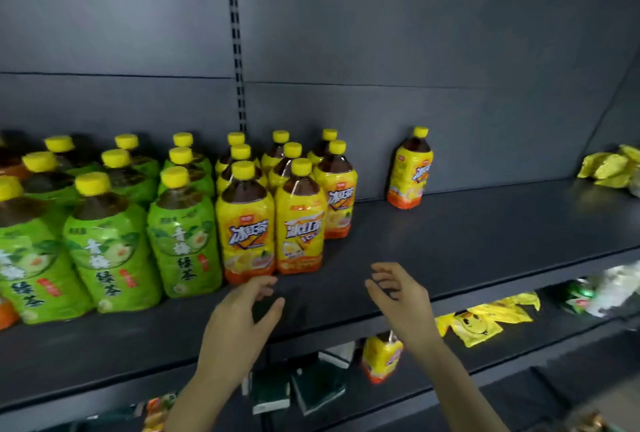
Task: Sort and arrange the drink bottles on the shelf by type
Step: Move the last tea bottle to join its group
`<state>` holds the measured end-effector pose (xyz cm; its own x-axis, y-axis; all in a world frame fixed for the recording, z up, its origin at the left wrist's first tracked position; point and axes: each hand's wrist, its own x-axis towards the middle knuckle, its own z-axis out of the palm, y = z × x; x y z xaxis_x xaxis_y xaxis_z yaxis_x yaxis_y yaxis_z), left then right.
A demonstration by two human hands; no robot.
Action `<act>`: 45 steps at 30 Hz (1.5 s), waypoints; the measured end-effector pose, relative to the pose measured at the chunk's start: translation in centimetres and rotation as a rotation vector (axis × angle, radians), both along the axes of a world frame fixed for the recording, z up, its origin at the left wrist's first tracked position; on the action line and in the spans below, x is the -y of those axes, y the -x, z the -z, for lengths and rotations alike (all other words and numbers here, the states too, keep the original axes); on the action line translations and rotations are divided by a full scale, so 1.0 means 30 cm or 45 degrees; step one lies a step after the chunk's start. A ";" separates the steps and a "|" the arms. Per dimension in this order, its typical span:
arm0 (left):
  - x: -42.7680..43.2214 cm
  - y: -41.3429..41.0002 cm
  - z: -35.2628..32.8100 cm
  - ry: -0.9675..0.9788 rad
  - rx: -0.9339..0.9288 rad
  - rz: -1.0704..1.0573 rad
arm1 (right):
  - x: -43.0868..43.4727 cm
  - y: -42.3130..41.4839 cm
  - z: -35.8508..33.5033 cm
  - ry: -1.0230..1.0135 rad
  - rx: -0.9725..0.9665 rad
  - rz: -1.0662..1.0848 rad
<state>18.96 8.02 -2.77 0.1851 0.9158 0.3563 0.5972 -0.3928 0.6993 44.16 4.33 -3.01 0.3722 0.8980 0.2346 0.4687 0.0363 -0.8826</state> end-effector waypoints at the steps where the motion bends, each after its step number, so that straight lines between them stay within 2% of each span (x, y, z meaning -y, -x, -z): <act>1: -0.003 -0.097 0.006 -0.014 -0.010 0.008 | 0.016 -0.082 0.004 0.029 0.007 -0.007; 7: -0.060 -0.627 0.024 -0.052 -0.067 0.071 | 0.044 -0.538 -0.003 0.162 0.085 -0.062; 12: -0.142 -0.819 0.070 -0.015 -0.228 -0.015 | -0.040 -0.739 -0.039 0.144 0.138 -0.130; 16: -0.233 -0.863 0.099 -0.030 -0.431 -0.140 | -0.182 -0.818 -0.063 0.141 0.115 -0.193; 21: -0.270 -0.886 0.146 -0.039 -0.677 -0.316 | -0.384 -0.850 -0.070 0.089 -0.052 -0.150; 25: -0.268 -0.899 0.146 -0.107 -0.749 -0.351 | -0.578 -0.866 -0.106 -0.006 -0.331 -0.031; 28: -0.268 -0.904 0.144 -0.105 -0.772 -0.374 | -0.709 -0.885 -0.124 0.018 -0.518 0.000; 33: -0.284 -0.905 0.137 -0.099 -0.772 -0.403 | -0.839 -0.907 -0.118 0.084 -0.704 -0.187; 38: -0.283 -0.904 0.143 -0.108 -0.797 -0.419 | -0.854 -0.905 -0.088 0.112 -0.732 -0.296; 42: -0.285 -0.907 0.144 -0.118 -0.792 -0.421 | -0.847 -0.914 -0.086 0.110 -0.543 -0.283; 45: -0.285 -0.903 0.152 -0.122 -0.776 -0.425 | -0.807 -0.895 -0.074 0.066 -0.674 -0.373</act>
